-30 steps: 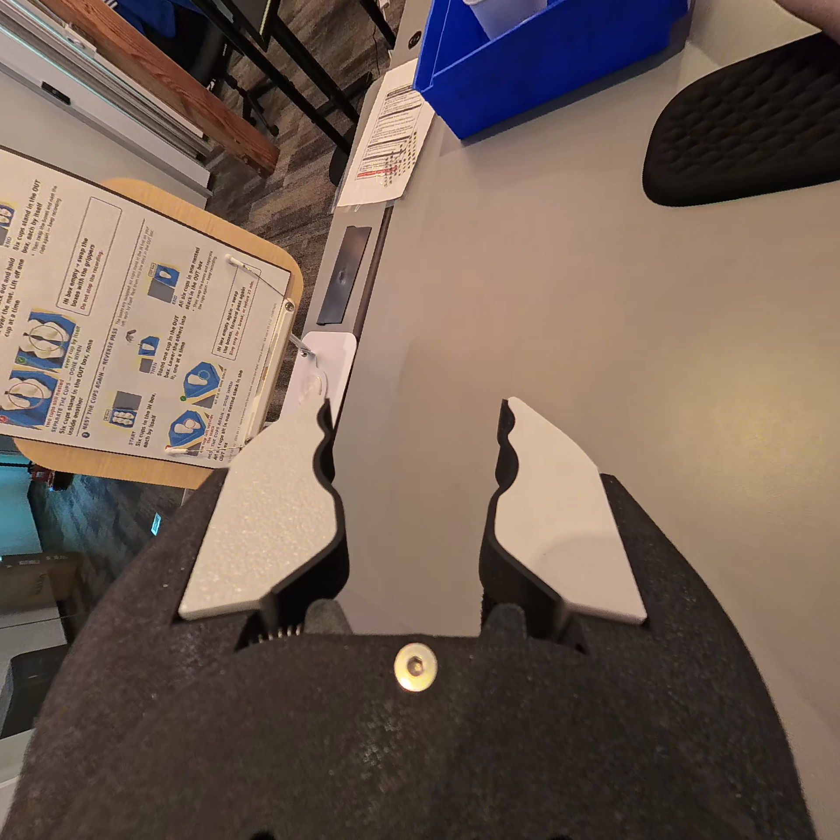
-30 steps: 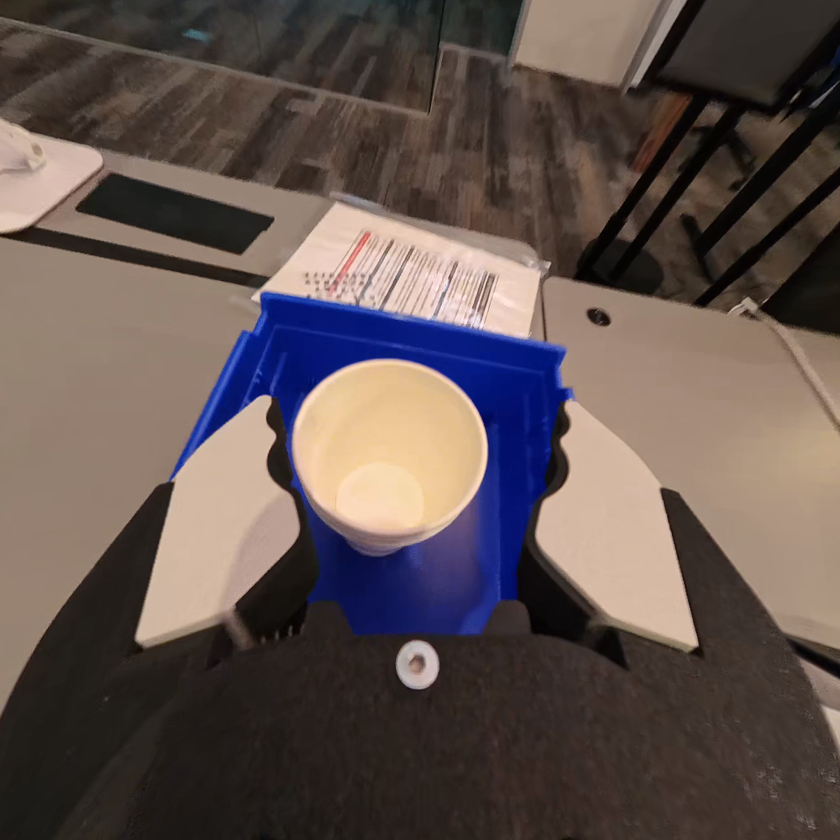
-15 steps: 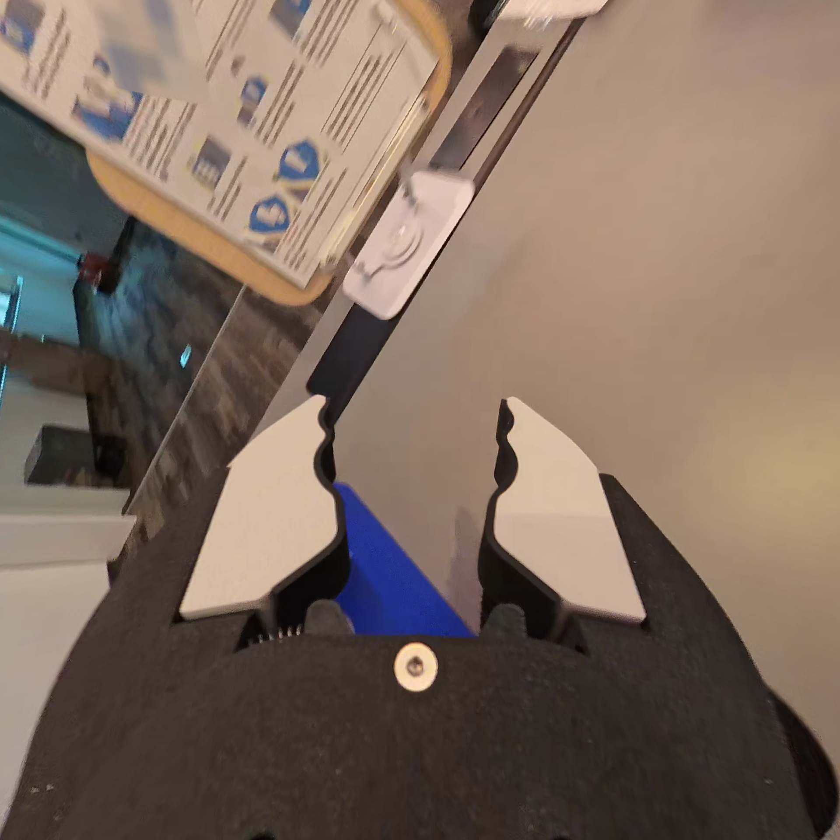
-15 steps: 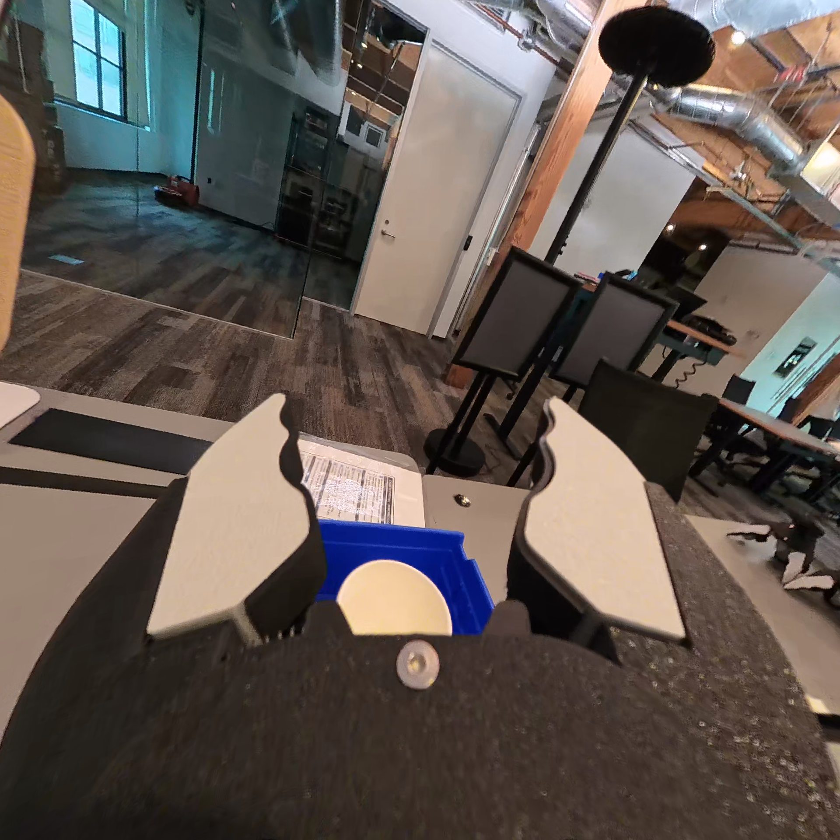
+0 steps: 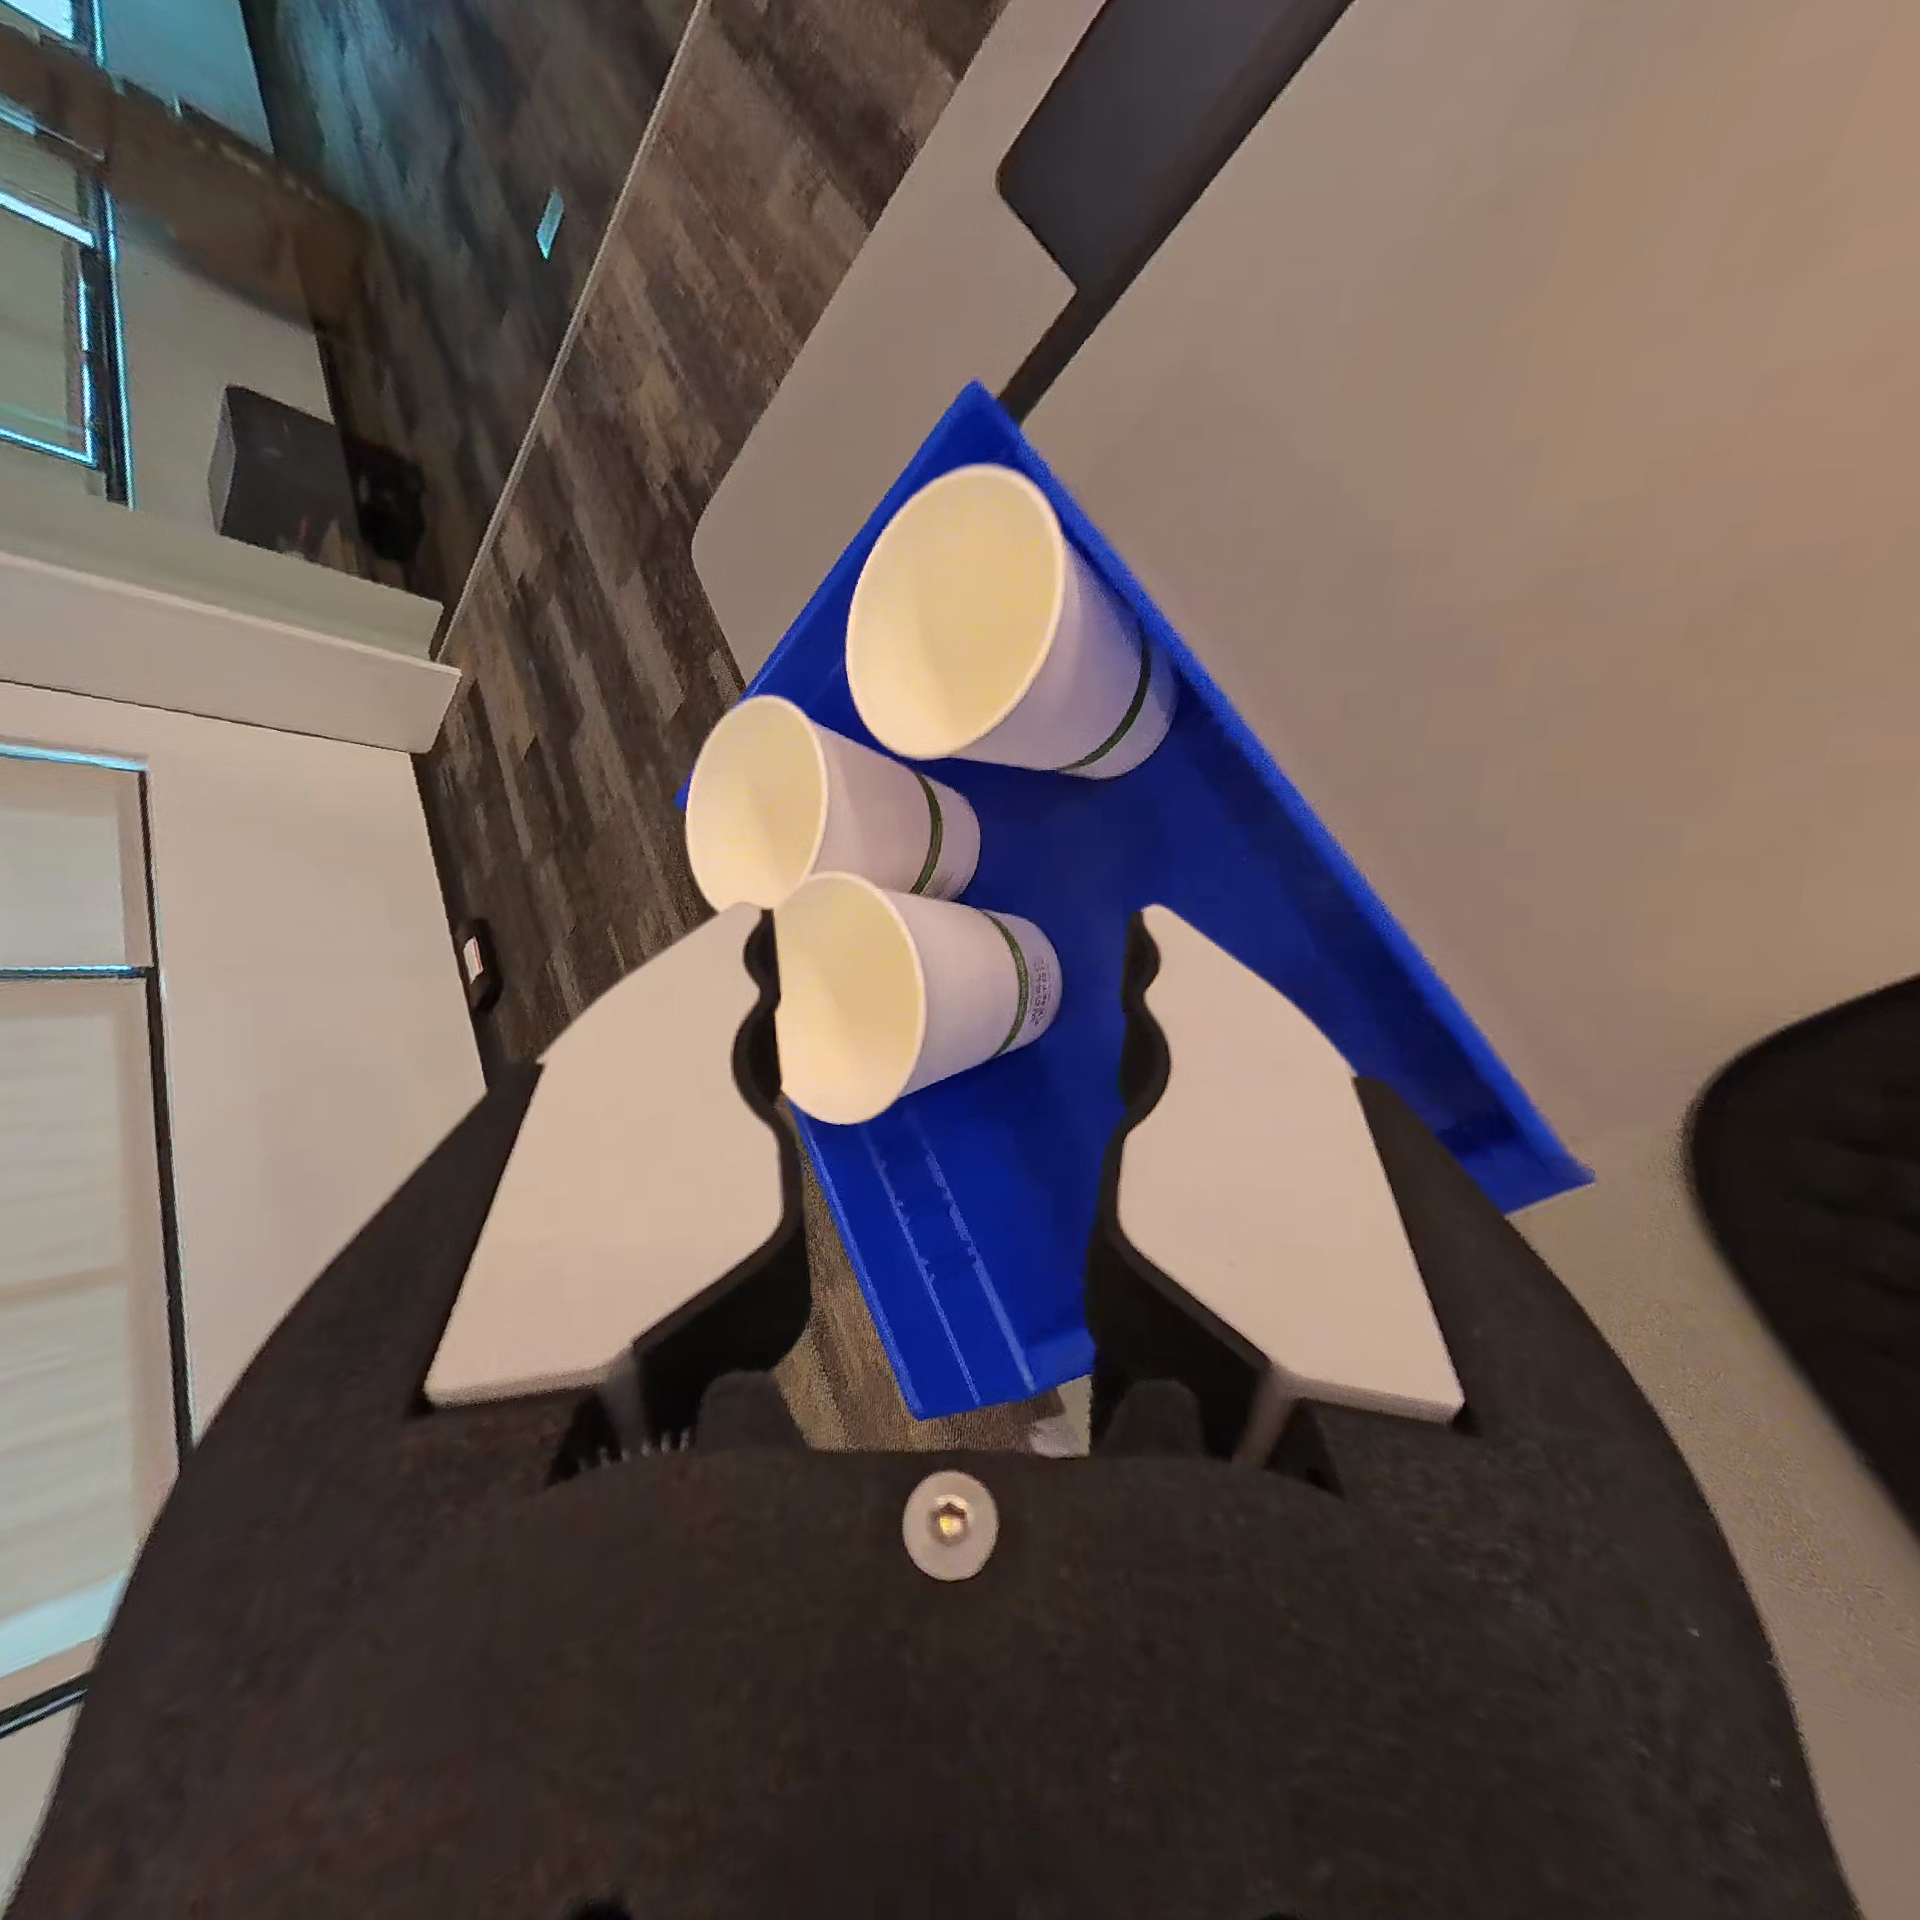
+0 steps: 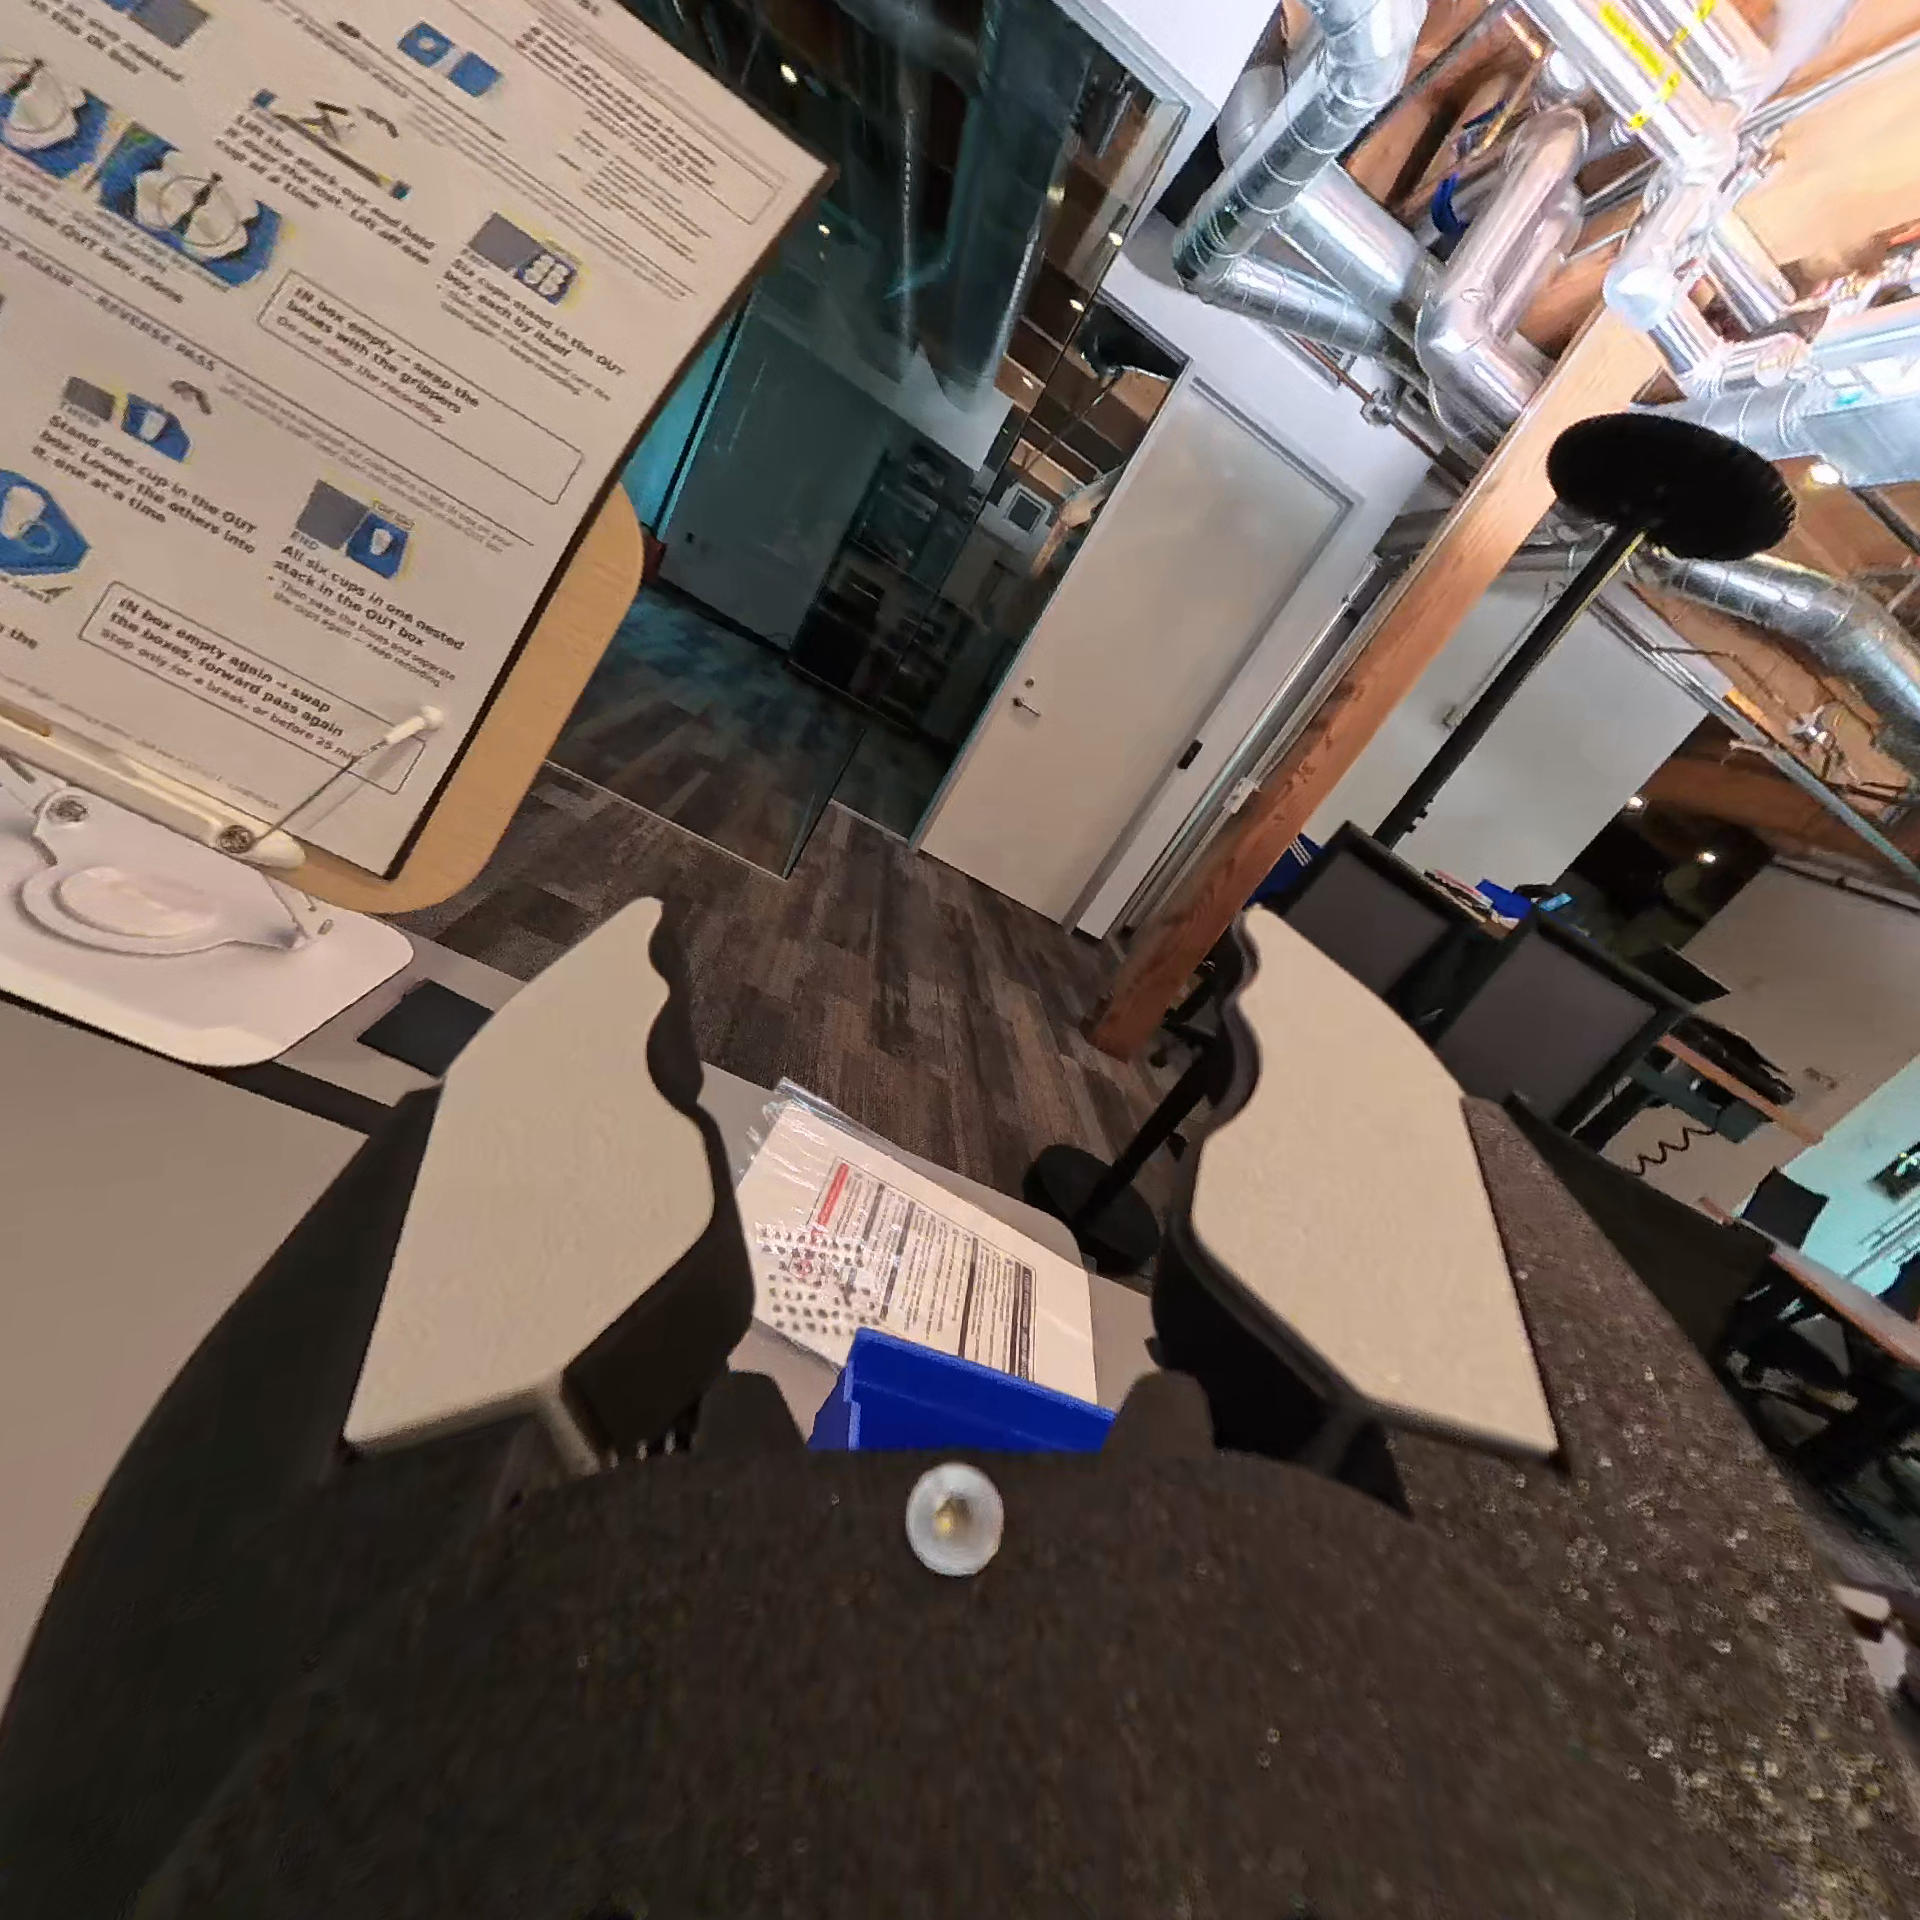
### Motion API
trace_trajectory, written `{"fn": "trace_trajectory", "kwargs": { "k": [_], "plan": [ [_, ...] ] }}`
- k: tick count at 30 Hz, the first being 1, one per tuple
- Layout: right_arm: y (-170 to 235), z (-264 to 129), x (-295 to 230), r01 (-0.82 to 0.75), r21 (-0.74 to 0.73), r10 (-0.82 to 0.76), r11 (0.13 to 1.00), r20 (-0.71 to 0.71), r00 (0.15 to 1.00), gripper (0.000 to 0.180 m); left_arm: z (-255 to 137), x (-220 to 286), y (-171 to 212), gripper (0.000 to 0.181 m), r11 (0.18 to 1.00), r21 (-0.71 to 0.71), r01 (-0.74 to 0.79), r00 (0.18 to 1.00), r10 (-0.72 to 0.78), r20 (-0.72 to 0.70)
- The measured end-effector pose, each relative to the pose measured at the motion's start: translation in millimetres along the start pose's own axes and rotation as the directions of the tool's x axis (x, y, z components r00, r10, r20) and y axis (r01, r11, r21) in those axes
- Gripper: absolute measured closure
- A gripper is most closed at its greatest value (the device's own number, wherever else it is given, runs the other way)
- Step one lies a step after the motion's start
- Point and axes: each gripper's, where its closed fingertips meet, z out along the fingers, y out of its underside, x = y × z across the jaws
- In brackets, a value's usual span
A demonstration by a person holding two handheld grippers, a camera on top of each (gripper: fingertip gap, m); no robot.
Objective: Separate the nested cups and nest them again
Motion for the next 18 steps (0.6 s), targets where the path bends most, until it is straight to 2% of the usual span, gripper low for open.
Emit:
{"fn": "trace_trajectory", "kwargs": {
  "k": [3,7,11,18],
  "plan": [
    [0,2,-12,-0.004,-0.005,0.004,1.000,0.044,0.999,0.087,16,1,16,0.120,0.999,-0.037,-0.040,0.999,0.039,-0.029],
    [5,4,-20,-0.023,-0.032,0.026,0.999,0.108,0.994,0.088,42,-6,47,0.122,0.974,-0.187,-0.127,0.992,0.125,-0.025],
    [13,5,-18,-0.028,-0.060,0.035,0.998,0.130,0.991,0.088,68,-8,69,0.125,0.956,-0.286,-0.070,0.997,0.056,-0.057],
    [20,6,-13,-0.048,-0.077,0.058,0.996,0.144,0.988,0.089,99,-3,95,0.138,0.929,-0.369,0.001,0.994,-0.041,-0.099]
  ]
}}
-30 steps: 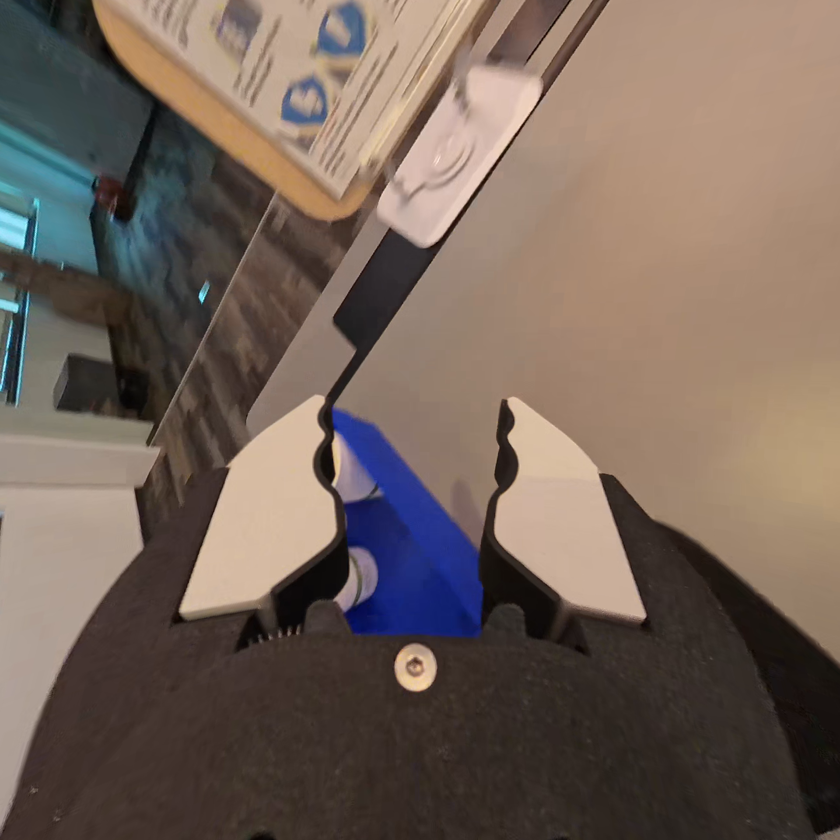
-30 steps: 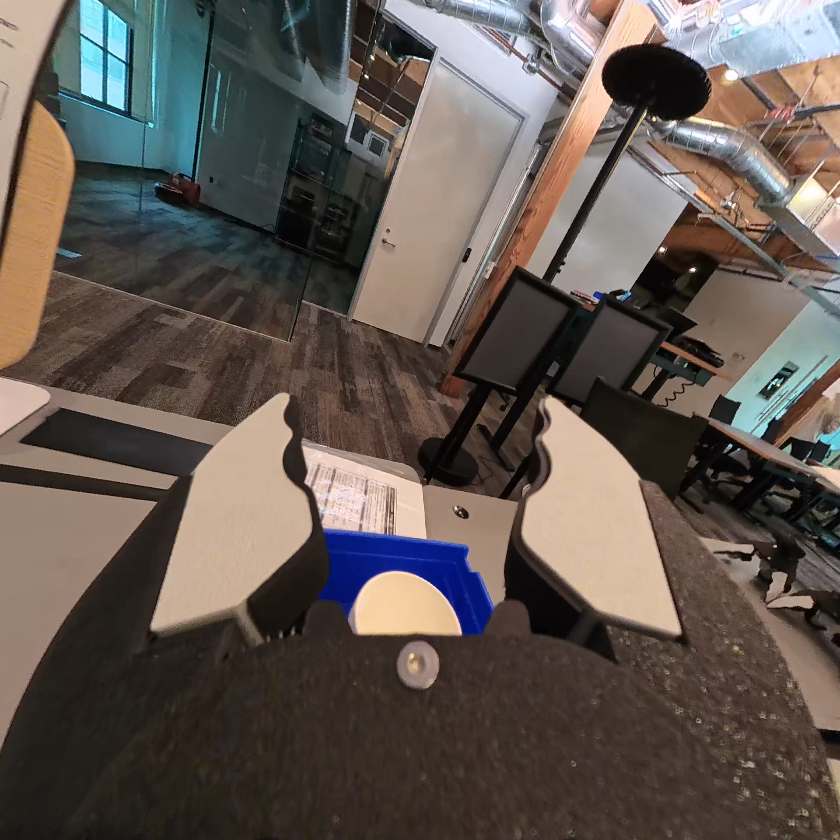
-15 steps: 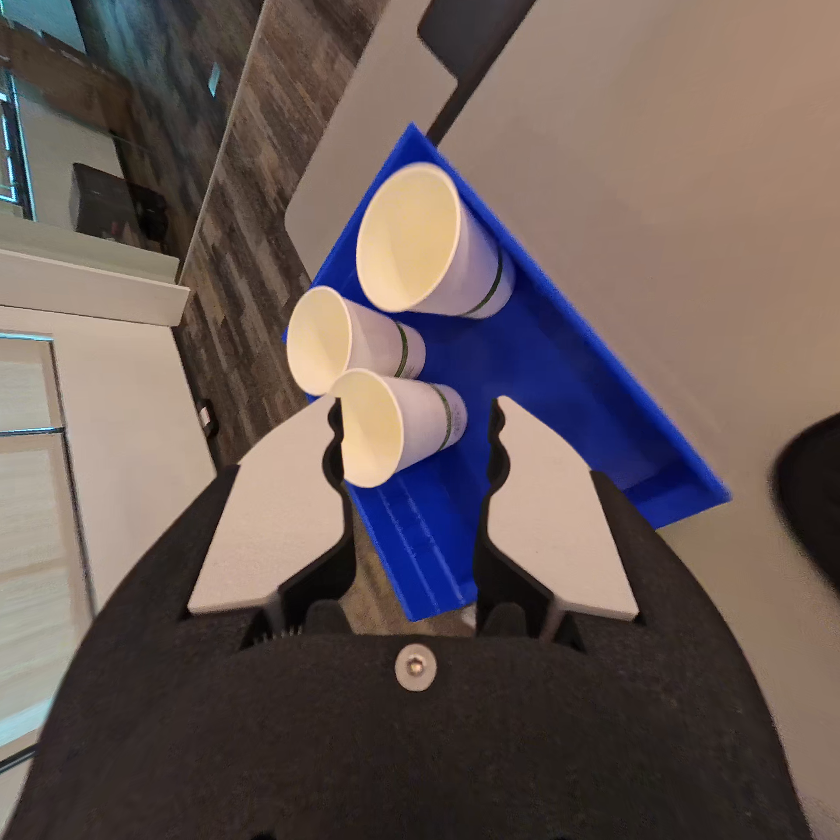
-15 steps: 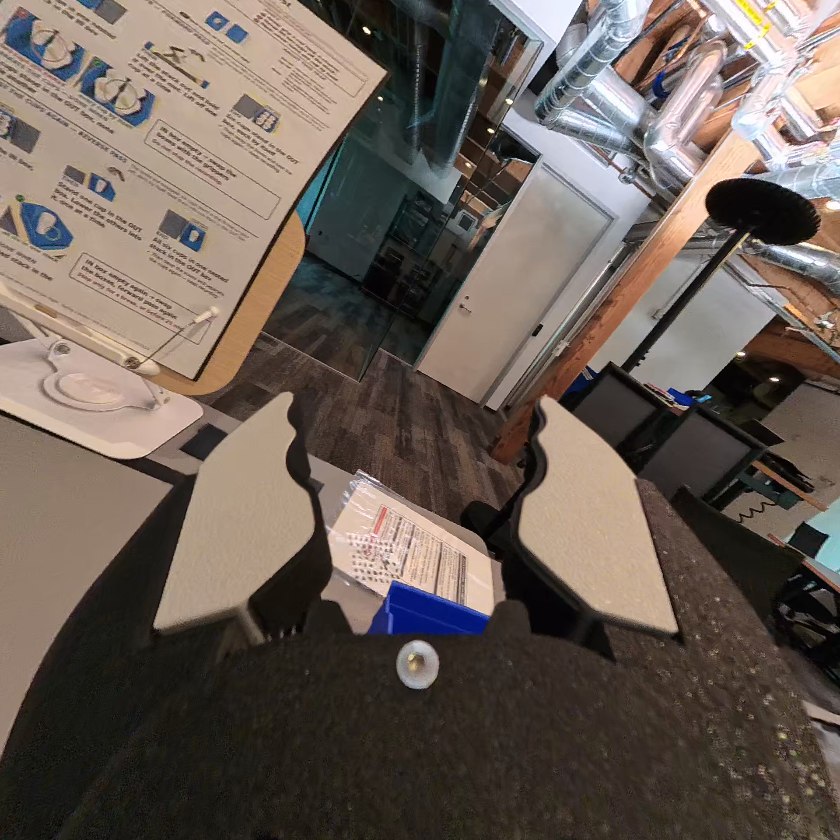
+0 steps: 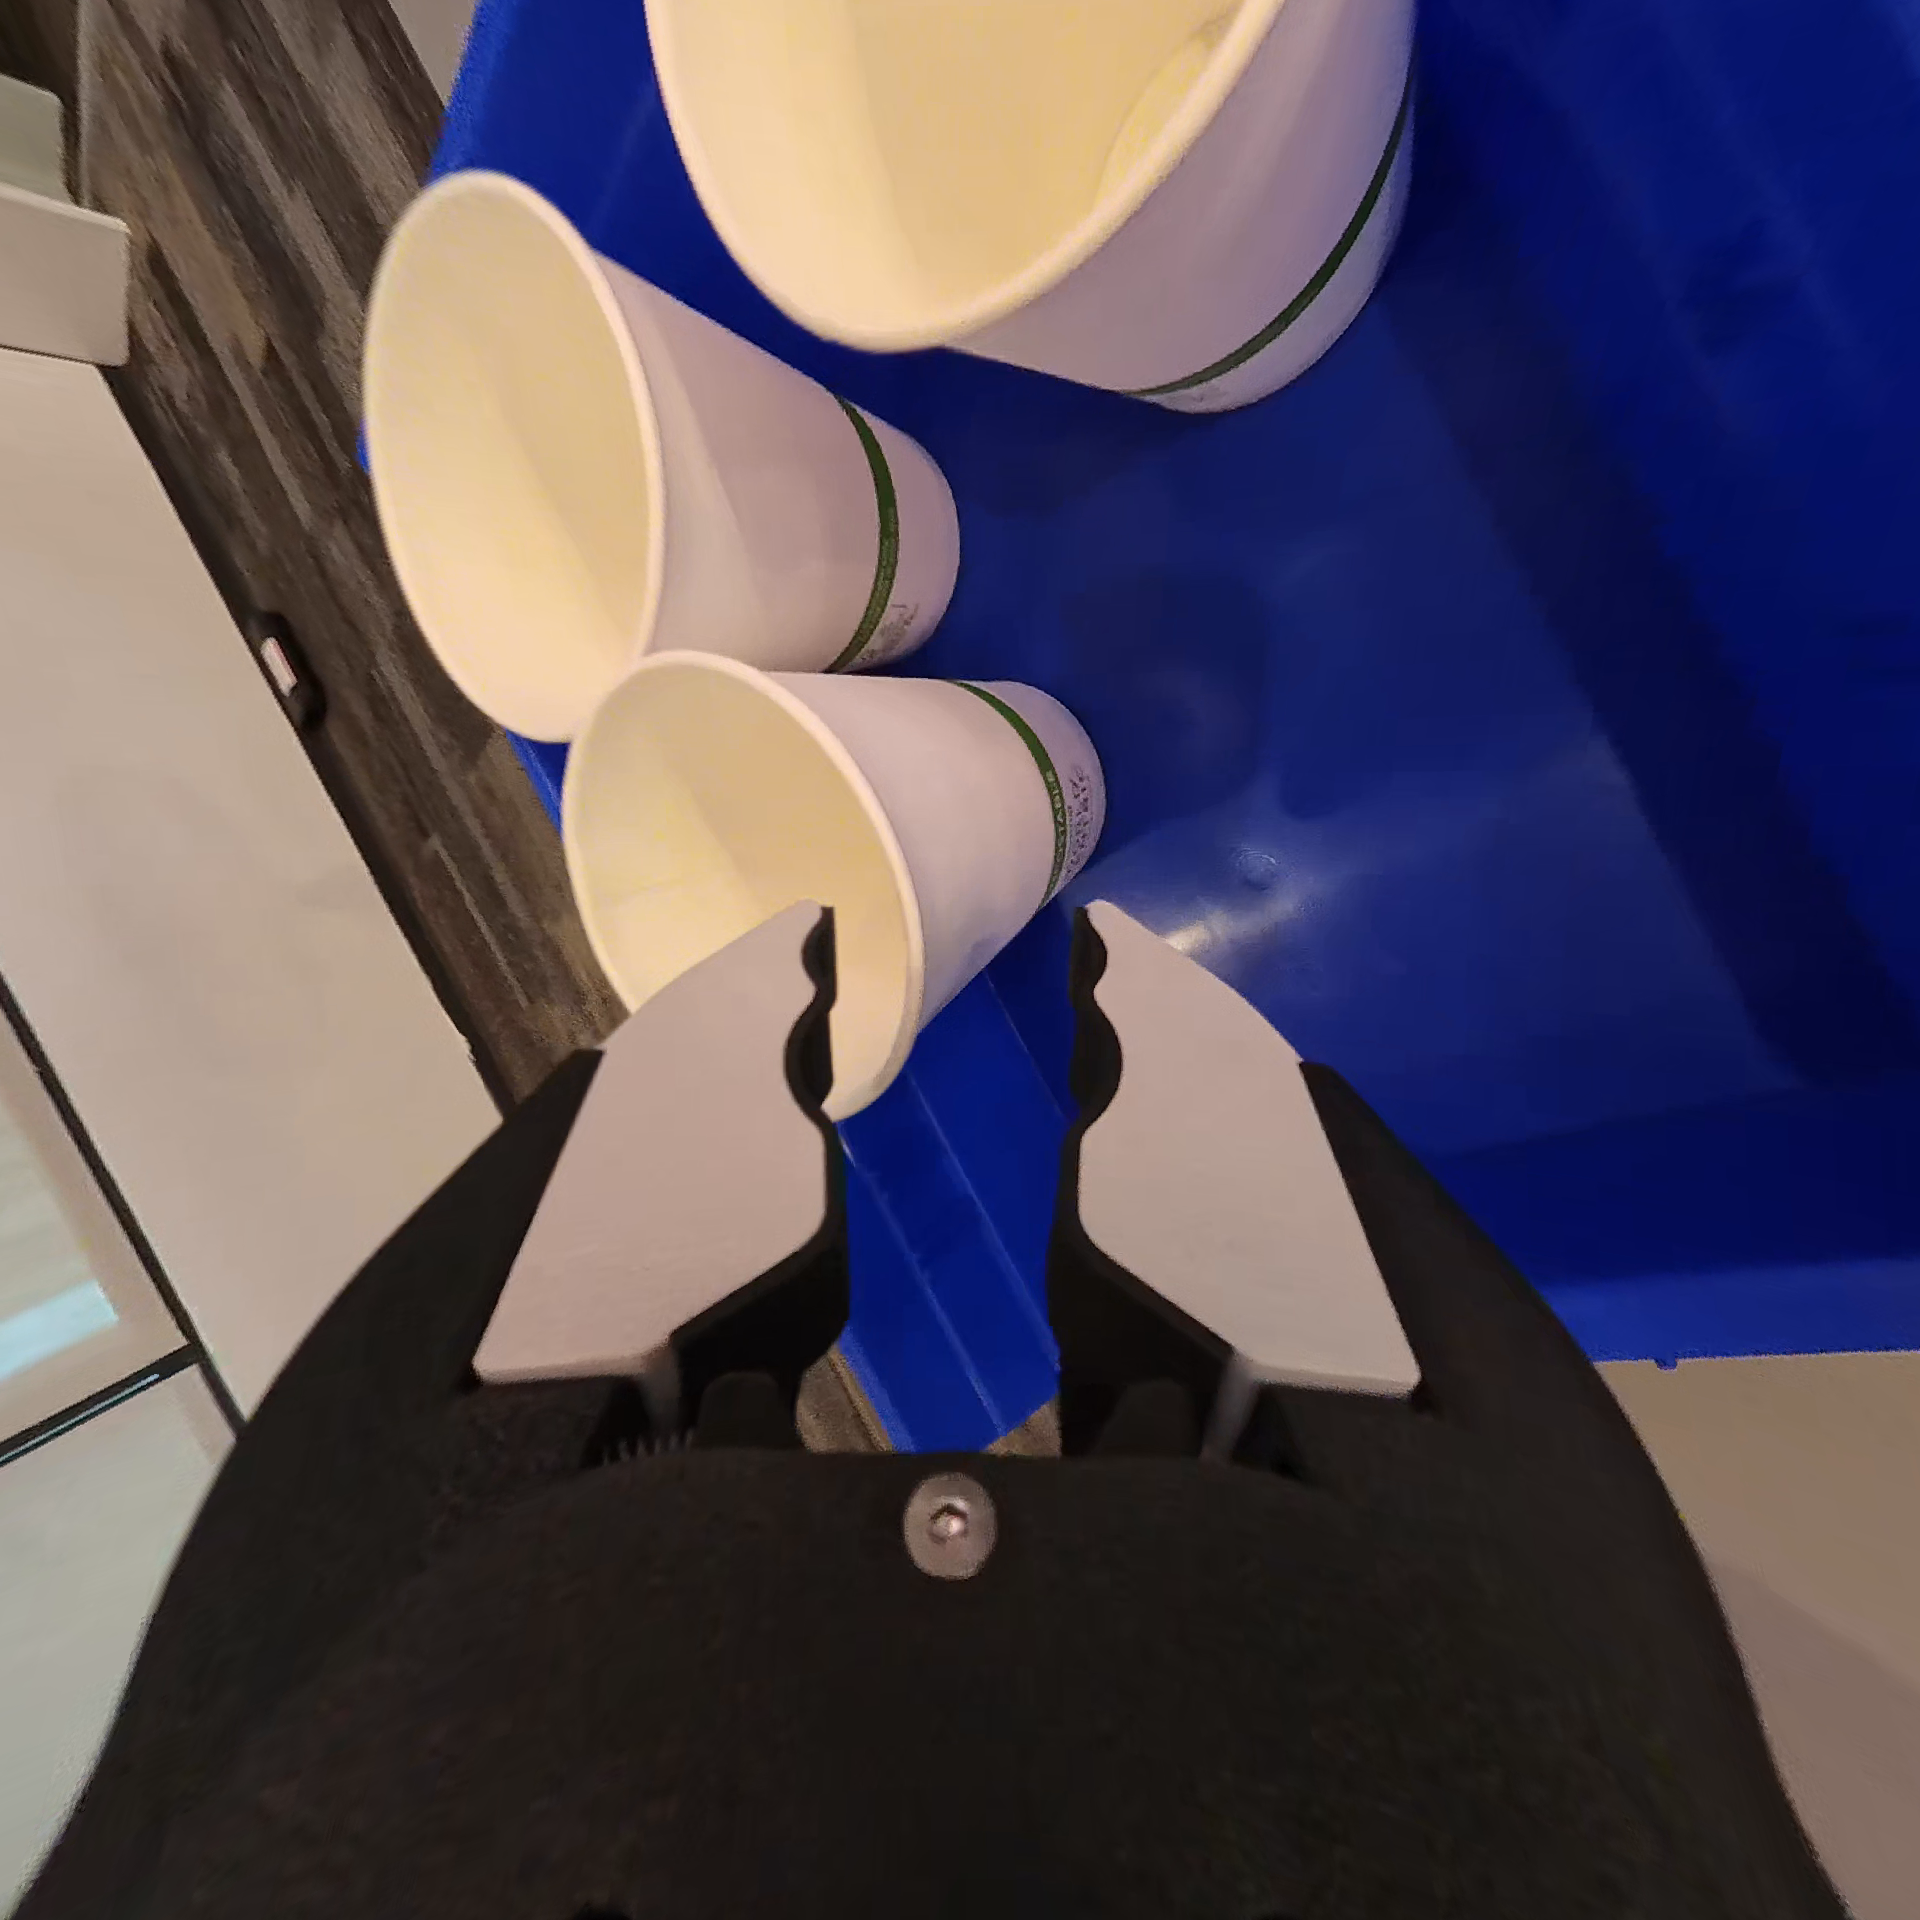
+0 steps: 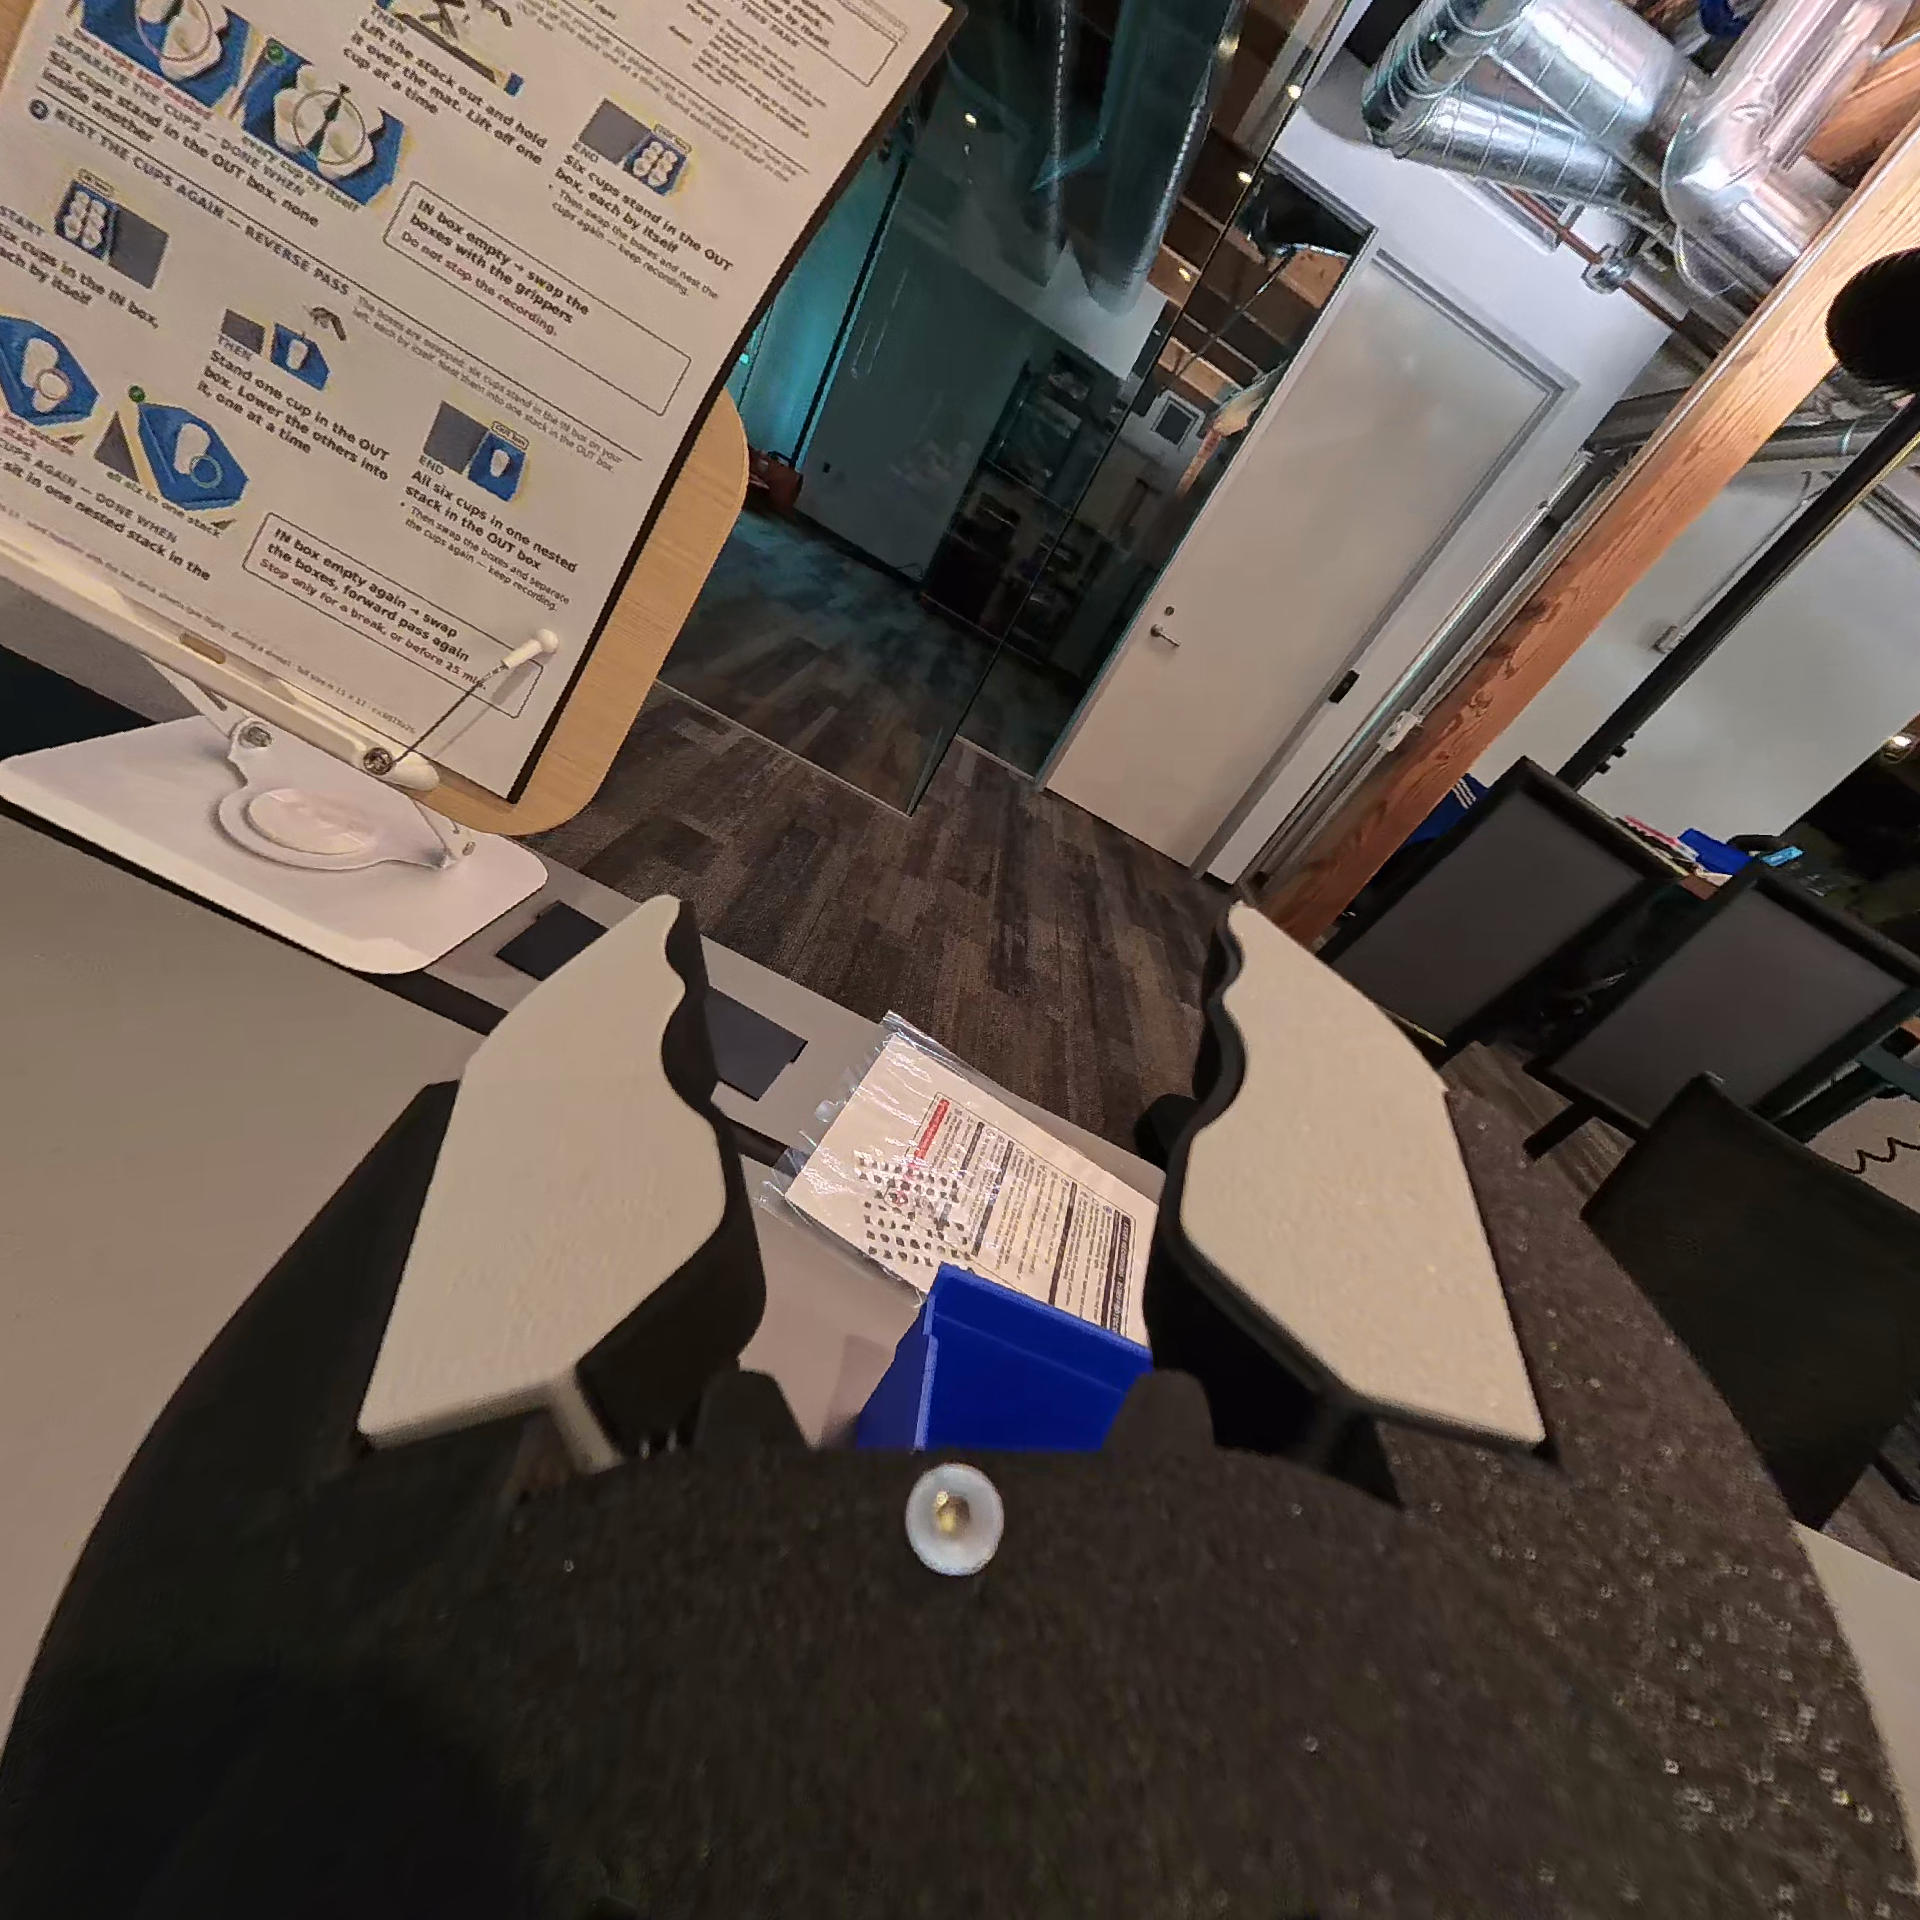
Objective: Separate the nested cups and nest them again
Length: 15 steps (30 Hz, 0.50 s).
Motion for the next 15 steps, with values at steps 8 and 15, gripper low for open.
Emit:
{"fn": "trace_trajectory", "kwargs": {
  "k": [8,15],
  "plan": [
    [7,5,-4,0.005,-0.025,-0.004,1.000,0.025,1.000,0.090,14,11,4,0.158,1.000,-0.025,0.004,0.999,-0.005,-0.046],
    [9,5,-8,0.017,-0.035,-0.015,0.999,0.046,0.999,0.090,11,22,14,0.180,0.998,-0.063,0.003,0.996,-0.009,-0.093]
  ]
}}
